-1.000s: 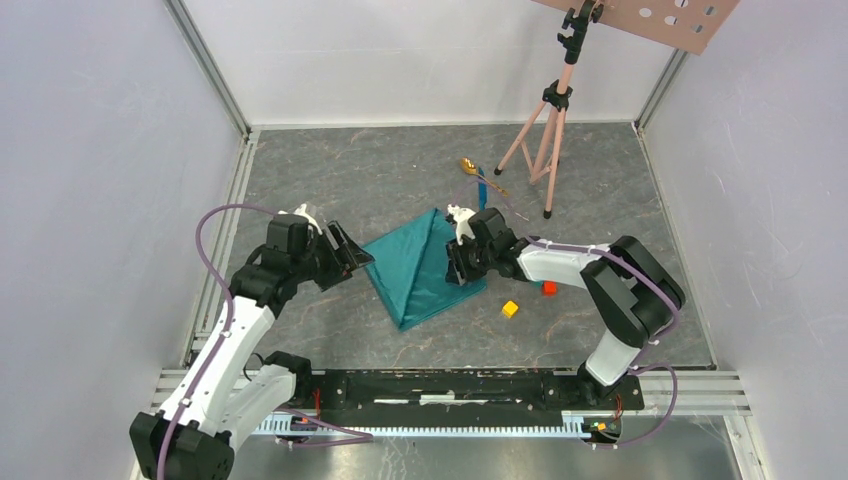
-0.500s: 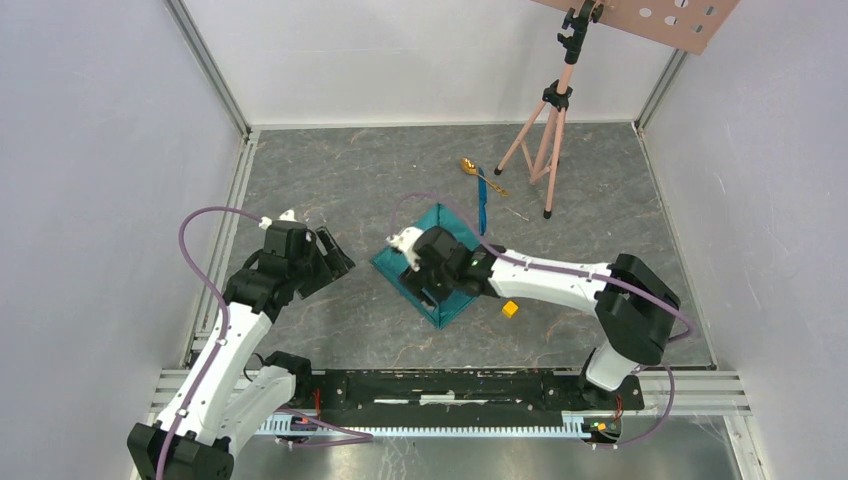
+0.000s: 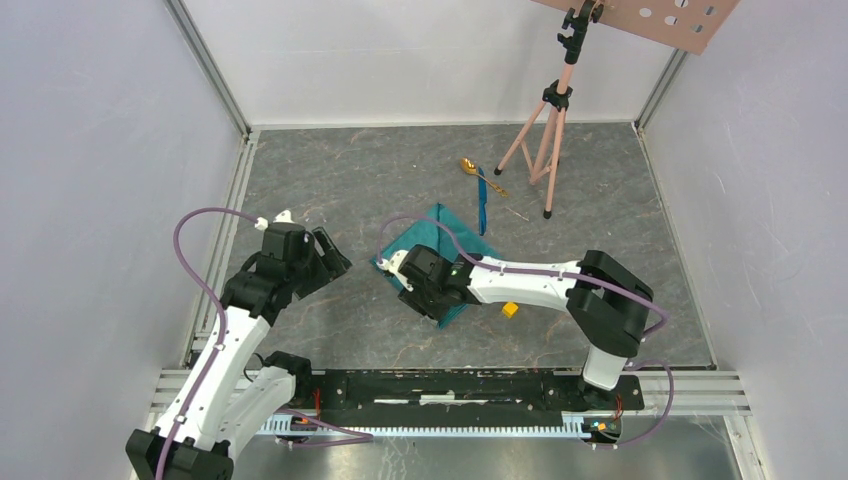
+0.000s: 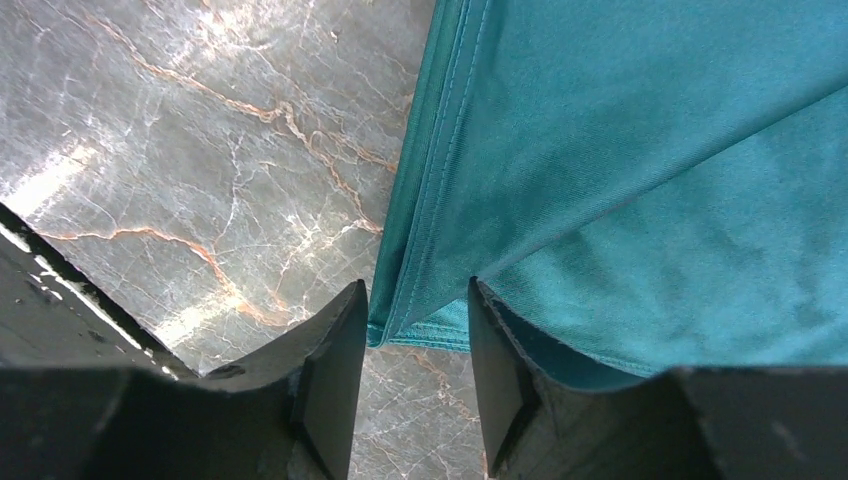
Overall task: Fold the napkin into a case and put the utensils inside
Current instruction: Pick up the upper triangle-folded napkin from the center of the board, then turn over the upper triangle folded napkin at the center of the board, then move the lower triangle-folded napkin to the center of the board, then pick up the lower triangle-folded napkin from the center of the board.
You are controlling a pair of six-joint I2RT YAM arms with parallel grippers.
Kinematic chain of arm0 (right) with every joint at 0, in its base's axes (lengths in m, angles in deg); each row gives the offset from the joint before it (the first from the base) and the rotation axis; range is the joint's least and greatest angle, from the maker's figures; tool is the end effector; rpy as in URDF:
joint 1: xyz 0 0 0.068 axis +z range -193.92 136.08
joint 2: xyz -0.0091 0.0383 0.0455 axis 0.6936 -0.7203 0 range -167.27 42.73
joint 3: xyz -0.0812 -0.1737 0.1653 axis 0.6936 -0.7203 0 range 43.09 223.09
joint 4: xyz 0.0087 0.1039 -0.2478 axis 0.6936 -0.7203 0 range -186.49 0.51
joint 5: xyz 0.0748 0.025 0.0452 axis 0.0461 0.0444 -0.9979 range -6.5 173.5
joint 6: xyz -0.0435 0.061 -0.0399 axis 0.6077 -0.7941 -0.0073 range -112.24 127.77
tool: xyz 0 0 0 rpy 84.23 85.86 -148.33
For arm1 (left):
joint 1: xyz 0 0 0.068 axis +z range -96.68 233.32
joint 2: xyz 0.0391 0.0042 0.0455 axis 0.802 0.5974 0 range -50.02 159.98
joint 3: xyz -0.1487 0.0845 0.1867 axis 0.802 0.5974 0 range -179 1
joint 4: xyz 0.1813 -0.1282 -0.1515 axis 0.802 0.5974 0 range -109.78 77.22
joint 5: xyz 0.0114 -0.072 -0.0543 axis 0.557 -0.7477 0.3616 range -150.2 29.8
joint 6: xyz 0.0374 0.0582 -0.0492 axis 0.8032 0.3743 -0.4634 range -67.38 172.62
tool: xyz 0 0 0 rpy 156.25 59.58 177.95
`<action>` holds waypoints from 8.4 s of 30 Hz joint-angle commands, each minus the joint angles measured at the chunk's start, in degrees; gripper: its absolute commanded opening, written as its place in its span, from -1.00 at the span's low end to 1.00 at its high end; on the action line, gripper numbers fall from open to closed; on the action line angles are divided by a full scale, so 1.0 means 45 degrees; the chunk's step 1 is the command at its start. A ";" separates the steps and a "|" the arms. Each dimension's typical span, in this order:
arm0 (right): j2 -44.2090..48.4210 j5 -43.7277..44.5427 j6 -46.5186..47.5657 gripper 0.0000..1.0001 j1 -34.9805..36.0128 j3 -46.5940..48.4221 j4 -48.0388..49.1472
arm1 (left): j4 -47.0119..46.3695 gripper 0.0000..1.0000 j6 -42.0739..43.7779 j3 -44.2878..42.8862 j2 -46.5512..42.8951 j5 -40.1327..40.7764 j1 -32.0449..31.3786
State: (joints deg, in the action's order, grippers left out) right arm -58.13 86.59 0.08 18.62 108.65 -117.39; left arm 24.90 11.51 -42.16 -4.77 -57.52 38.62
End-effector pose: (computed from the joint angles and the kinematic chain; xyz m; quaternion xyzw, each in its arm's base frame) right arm 0.1759 0.3300 0.1232 -0.4423 0.8660 0.1117 0.2046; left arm 0.1992 -0.0486 0.2291 -0.2207 0.9029 -0.1531 0.3356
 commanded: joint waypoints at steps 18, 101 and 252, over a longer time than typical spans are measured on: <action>-0.0369 0.0333 -0.0113 -0.10 0.0502 0.0049 0.0209 | -0.0321 0.65 0.0797 -0.0098 -0.0091 -0.0030 0.0044; 0.1846 -0.1400 0.0037 -1.00 -0.0188 -0.2682 0.4039 | -1.2205 -0.88 -0.6179 0.4343 0.7923 -0.4354 -0.0132; 0.2391 0.0090 0.0106 0.55 -0.1672 -0.1599 0.1376 | -0.0723 0.76 0.2293 -0.1933 0.2473 -0.2011 0.2933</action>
State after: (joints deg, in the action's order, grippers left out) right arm -48.04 78.09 -0.09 4.11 96.63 -102.72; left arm 13.95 16.61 -42.05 14.97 -70.68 51.43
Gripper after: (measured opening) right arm 0.730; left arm 0.858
